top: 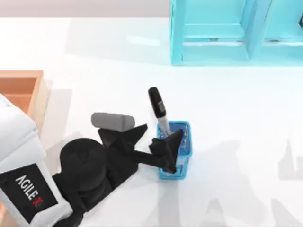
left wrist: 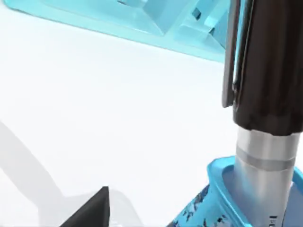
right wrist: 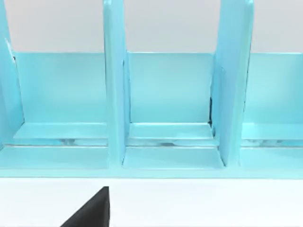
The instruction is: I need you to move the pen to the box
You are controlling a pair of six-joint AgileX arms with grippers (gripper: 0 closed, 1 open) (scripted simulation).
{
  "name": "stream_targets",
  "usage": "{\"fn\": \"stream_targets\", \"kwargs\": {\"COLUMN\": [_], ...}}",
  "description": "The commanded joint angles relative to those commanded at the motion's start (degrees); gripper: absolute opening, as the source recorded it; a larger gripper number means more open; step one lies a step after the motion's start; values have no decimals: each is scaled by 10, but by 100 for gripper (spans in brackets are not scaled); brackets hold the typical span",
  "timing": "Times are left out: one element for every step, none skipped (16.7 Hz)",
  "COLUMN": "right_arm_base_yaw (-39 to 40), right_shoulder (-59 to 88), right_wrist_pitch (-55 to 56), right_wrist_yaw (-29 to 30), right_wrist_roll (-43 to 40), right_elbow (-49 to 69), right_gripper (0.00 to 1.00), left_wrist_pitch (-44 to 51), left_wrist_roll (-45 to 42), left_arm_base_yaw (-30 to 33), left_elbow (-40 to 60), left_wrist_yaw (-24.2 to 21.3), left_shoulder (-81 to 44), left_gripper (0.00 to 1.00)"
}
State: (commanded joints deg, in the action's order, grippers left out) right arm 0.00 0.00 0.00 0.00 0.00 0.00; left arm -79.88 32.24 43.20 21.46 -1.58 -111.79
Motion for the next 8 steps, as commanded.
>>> {"fn": "stream_targets", "kwargs": {"right_arm_base_yaw": [0,0,0,0,0,0,0,0], "right_shoulder": [0,0,0,0,0,0,0,0], "right_wrist_pitch": [0,0,0,0,0,0,0,0], "right_wrist_yaw": [0,0,0,0,0,0,0,0], "right_wrist_roll": [0,0,0,0,0,0,0,0], "right_elbow": [0,0,0,0,0,0,0,0], "right_gripper": [100,100,100,100,100,100,100,100], "left_wrist_pitch": [8,15,21,25,27,28,28,28], "left_wrist_roll": [0,0,0,0,0,0,0,0], "left_arm_base_yaw": [1,1,1,2,2,2,2,2], "left_elbow": [26,49,67,79,85,85,85,85], "left_wrist_yaw": [0,1,1,1,1,1,1,1], "left_shoulder": [-18,-33,-46,-54,-59,-59,-59,-59], "left_gripper": [100,100,100,100,100,100,100,100]}}
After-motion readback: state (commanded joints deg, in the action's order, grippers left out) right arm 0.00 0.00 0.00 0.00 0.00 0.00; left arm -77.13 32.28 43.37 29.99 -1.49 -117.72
